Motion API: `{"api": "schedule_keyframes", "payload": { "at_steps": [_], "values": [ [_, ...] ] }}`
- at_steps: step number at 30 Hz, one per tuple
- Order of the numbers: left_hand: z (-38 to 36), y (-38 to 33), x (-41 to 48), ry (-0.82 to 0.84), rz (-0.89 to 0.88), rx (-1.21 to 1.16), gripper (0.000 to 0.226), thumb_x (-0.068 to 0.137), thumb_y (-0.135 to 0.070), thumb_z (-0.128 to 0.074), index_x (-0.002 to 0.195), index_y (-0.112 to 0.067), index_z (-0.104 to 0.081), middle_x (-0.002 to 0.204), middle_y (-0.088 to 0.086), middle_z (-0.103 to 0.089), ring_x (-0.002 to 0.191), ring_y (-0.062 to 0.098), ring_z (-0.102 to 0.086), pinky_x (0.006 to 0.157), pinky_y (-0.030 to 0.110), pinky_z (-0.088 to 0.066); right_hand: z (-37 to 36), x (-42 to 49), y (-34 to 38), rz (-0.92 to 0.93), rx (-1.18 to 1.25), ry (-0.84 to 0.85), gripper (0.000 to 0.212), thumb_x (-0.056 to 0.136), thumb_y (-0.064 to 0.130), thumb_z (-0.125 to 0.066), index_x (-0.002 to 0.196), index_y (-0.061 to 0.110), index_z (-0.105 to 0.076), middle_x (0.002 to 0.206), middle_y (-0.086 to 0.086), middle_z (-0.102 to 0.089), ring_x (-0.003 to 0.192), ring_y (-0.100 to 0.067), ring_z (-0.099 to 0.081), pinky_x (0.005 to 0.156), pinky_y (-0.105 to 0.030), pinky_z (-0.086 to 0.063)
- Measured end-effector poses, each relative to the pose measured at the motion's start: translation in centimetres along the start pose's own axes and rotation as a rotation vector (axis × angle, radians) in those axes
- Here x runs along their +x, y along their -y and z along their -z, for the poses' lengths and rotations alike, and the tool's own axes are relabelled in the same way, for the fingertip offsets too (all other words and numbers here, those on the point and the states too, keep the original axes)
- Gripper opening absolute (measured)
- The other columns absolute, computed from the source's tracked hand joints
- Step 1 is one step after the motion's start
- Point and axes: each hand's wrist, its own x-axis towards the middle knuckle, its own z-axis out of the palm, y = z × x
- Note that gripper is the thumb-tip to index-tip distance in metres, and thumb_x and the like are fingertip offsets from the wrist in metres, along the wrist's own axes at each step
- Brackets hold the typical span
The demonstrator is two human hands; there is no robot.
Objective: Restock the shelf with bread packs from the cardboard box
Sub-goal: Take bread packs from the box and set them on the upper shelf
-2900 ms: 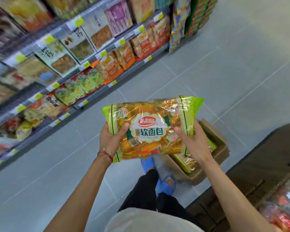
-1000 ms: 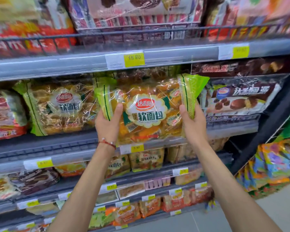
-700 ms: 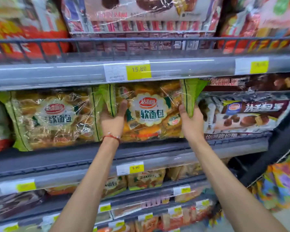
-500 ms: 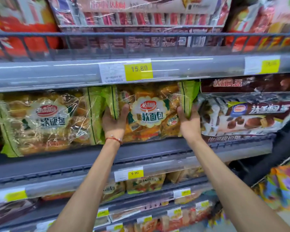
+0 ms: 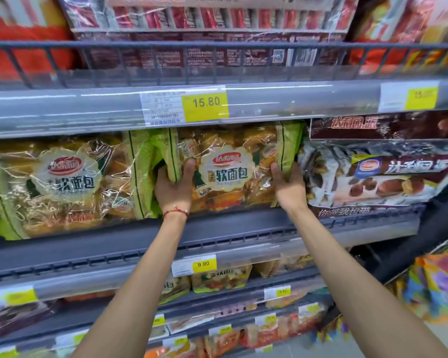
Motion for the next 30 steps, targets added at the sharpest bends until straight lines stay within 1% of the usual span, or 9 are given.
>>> {"api": "schedule_keyframes", "payload": {
  "at_steps": [3,4,6,8,11,14,19,25,30],
  "values": [
    [0.5,0.4,-0.7,0.009,-0.035,-0.020,0.100,0.065,-0.071,-0.071,0.143,-0.014,-0.044,0.142,0.001,-0.052,0.133,0.015,-0.047,0.114,0.027,-0.031,0.5,-1.2,-0.5,-0.009,-0.052,-0.045,0.030,0.105,0.033,-0.058,0.131,0.019,-0.055,0.115,0.004,-0.059,0.117,-0.022,-0.057,0.092,-0.023,-0.036],
    [0.7,0.7,-1.1,0.018,-0.047,-0.014,0.097,0.066,-0.067,-0.073,0.143,-0.016,-0.043,0.143,-0.001,-0.051,0.133,0.013,-0.046,0.114,0.025,-0.030,0.6,-1.8,-0.4,-0.016,-0.071,-0.042,0.035,0.103,0.031,-0.062,0.134,0.018,-0.054,0.119,0.003,-0.060,0.117,-0.021,-0.056,0.098,-0.026,-0.038],
    [1.4,1.0,-2.0,0.015,-0.081,0.032,0.088,0.074,-0.051,-0.076,0.148,-0.019,-0.038,0.148,-0.005,-0.044,0.137,0.011,-0.040,0.113,0.021,-0.025,0.9,-3.4,-0.1,-0.058,-0.101,-0.033,0.056,0.099,0.027,-0.066,0.148,0.010,-0.045,0.140,-0.005,-0.055,0.131,-0.025,-0.051,0.115,-0.037,-0.037],
    [2.1,0.9,-3.3,0.024,-0.102,0.081,0.080,0.076,-0.050,-0.073,0.144,-0.019,-0.043,0.140,-0.003,-0.053,0.130,0.016,-0.050,0.112,0.029,-0.035,1.1,-5.6,0.5,-0.090,-0.117,-0.015,0.067,0.100,0.028,-0.064,0.156,0.007,-0.034,0.158,-0.010,-0.041,0.146,-0.027,-0.040,0.123,-0.045,-0.030],
    [3.3,0.9,-6.1,0.034,-0.070,0.144,0.060,0.084,-0.040,-0.068,0.133,-0.011,-0.049,0.125,-0.003,-0.056,0.113,0.015,-0.055,0.101,0.029,-0.041,1.6,-8.9,1.1,-0.069,-0.050,0.017,0.055,0.102,0.026,-0.062,0.153,0.017,-0.042,0.152,-0.001,-0.049,0.136,-0.016,-0.049,0.115,-0.035,-0.039],
    [4.3,1.2,-9.0,0.060,-0.108,0.180,0.055,0.088,-0.034,-0.065,0.136,-0.017,-0.045,0.137,-0.003,-0.048,0.123,0.013,-0.048,0.104,0.030,-0.039,2.3,-12.2,1.2,-0.066,0.010,0.080,0.036,0.104,0.023,-0.060,0.139,0.024,-0.058,0.137,0.007,-0.058,0.122,-0.008,-0.056,0.103,-0.026,-0.044],
    [5.8,1.1,-13.5,0.290,-0.078,0.087,0.037,0.093,-0.014,-0.061,0.129,-0.015,-0.054,0.126,-0.002,-0.058,0.111,0.009,-0.058,0.094,0.024,-0.046,3.0,-17.5,0.3,-0.112,0.036,0.100,0.021,0.104,0.017,-0.060,0.124,0.020,-0.066,0.115,0.010,-0.066,0.103,0.002,-0.060,0.082,-0.008,-0.044],
    [8.4,3.7,-17.4,0.616,-0.093,0.034,0.021,0.093,-0.001,-0.059,0.111,-0.008,-0.064,0.103,0.001,-0.067,0.089,0.004,-0.064,0.086,0.019,-0.052,2.5,-25.5,-1.7,-0.166,0.072,-0.023,0.025,0.099,0.002,-0.061,0.121,0.011,-0.067,0.104,0.000,-0.070,0.088,0.006,-0.062,0.081,-0.006,-0.047],
    [11.4,8.1,-19.0,0.889,-0.048,0.070,0.022,0.092,0.005,-0.057,0.111,-0.003,-0.063,0.097,0.003,-0.067,0.081,-0.005,-0.064,0.076,0.006,-0.048,0.9,-33.5,-4.4,-0.227,0.068,-0.186,0.019,0.097,0.010,-0.068,0.111,0.023,-0.069,0.100,0.008,-0.072,0.085,0.000,-0.064,0.084,-0.021,-0.050]
  ]
}}
